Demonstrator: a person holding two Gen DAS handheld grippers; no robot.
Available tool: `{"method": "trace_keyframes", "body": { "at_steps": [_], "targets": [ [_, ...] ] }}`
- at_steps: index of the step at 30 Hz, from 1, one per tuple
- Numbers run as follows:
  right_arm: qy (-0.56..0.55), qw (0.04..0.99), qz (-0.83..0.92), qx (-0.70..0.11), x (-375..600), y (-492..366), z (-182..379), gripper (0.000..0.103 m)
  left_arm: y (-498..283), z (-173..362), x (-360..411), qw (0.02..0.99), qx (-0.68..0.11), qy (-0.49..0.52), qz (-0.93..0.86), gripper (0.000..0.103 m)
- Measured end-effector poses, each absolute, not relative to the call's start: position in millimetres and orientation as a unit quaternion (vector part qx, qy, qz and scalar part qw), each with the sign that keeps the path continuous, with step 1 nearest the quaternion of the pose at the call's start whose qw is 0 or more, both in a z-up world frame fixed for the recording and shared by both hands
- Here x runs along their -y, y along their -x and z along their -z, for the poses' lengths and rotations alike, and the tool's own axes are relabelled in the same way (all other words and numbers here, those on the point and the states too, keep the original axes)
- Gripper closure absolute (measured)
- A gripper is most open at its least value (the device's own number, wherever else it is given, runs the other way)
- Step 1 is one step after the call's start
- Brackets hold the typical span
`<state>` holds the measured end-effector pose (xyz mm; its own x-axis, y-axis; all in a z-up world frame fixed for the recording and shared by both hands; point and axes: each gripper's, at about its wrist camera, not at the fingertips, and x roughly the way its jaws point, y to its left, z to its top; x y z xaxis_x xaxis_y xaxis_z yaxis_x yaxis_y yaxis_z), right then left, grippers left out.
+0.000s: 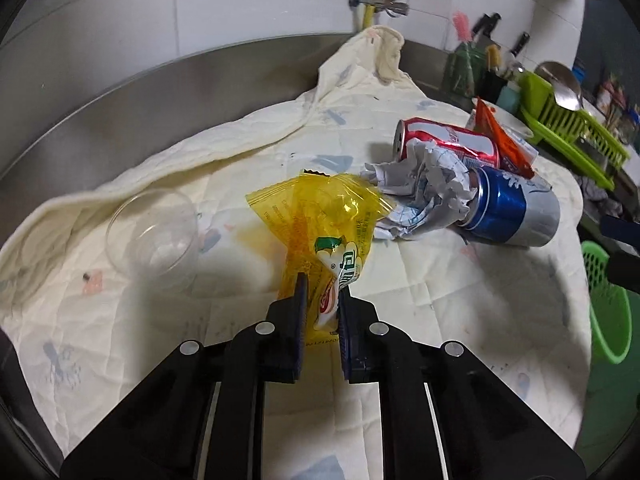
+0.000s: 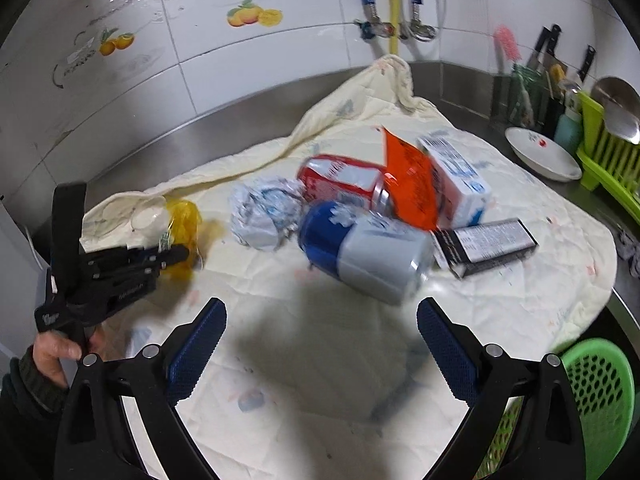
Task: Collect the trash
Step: 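Grasp the yellow wrapper with the left gripper while the right gripper grasps crumpled paper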
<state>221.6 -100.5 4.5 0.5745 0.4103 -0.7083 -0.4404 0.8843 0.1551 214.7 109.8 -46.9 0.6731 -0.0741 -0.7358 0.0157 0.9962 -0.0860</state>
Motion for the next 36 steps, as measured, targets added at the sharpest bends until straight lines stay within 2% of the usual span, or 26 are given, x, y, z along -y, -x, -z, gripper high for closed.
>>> {"method": "trace_keyframes", "body": {
  "at_steps": [2, 3, 7, 20, 23, 28, 31, 36],
  "targets": [
    [0.018, 0.885, -0.252, -0.39, 89.5, -228.7, -8.1, 0.013, -207.9, 44.9, -110.3, 0.915, -0.401, 0.038, 0.021, 0.091],
    [0.018, 0.884, -0.256, -0.39, 85.4, -231.5, -9.2, 0.019, -205.5, 43.9, -110.2, 0.916, -0.4, 0.039, 0.02, 0.091],
    [0.028, 0.88, -0.27, -0.391, 60.6, -249.8, -11.1, 0.024, -190.7, 32.8, -111.7, 0.92, -0.39, 0.048, 0.003, 0.091],
    [0.054, 0.863, -0.267, -0.425, -3.5, -307.9, 10.0, 0.035, -149.7, 10.2, -126.2, 0.929, -0.361, 0.08, -0.005, 0.091],
    [0.047, 0.859, -0.259, -0.438, -7.3, -315.1, 17.0, 0.044, -146.6, 10.1, -123.2, 0.929, -0.36, 0.084, 0.0, 0.091],
    [0.051, 0.86, -0.25, -0.441, -6.2, -310.6, 21.8, 0.073, -144.2, 10.4, -122.9, 0.929, -0.361, 0.087, -0.002, 0.091],
    [0.041, 0.863, -0.252, -0.436, 1.4, -304.9, 18.5, 0.081, -143.2, 10.2, -123.8, 0.928, -0.361, 0.092, -0.003, 0.091],
    [0.019, 0.865, -0.262, -0.428, 19.2, -287.8, 11.1, 0.083, -140.3, 8.9, -120.3, 0.929, -0.359, 0.089, 0.0, 0.091]
  ]
}}
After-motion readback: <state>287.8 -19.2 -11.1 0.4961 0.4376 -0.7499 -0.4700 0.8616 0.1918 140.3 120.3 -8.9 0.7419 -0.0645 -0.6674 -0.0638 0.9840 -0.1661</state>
